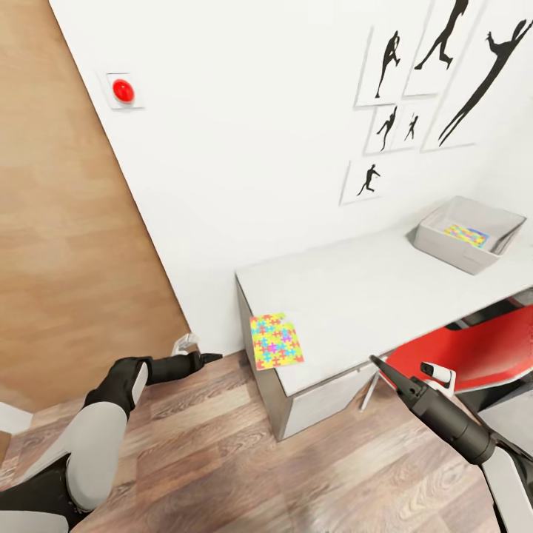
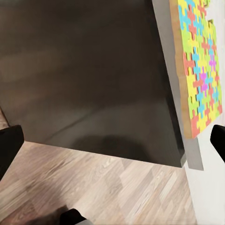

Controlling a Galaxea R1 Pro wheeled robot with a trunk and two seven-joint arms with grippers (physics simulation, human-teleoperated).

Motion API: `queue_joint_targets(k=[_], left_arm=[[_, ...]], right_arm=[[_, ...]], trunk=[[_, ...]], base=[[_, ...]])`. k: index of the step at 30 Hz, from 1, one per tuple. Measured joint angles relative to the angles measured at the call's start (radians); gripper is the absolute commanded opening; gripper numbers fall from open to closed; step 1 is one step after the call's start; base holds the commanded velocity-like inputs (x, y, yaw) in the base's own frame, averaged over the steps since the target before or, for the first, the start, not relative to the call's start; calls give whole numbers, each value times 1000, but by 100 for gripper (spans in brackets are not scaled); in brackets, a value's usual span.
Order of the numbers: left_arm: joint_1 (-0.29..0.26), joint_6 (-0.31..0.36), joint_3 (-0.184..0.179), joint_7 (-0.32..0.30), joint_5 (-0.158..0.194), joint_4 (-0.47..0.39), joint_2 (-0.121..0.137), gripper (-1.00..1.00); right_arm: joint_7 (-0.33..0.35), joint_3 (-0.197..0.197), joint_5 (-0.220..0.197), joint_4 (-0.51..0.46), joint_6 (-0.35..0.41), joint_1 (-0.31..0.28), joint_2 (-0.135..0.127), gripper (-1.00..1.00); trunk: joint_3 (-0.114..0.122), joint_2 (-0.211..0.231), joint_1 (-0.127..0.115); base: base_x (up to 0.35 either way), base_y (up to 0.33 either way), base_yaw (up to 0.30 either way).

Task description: Put all the toys in the child's room - the three board games (two on the bed and one on the table), the two jigsaw puzzles on the table, and the tennis ball on the table - inside the toy box on the table in the child's room.

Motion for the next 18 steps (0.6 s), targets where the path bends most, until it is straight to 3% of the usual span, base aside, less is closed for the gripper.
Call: queue_joint_targets(k=[10,18], left_arm=[[-3,-2,1,-2,0,-1,0,100],[-5,-3,1,-2,0,-1,0,100]], right_arm=[[0,0,0,0,-1,0,1,100],[0,0,0,0,-2,0,1,100]], trunk=[[0,0,0],[2,0,0]], base=[[0,0,-48],[0,0,-173]])
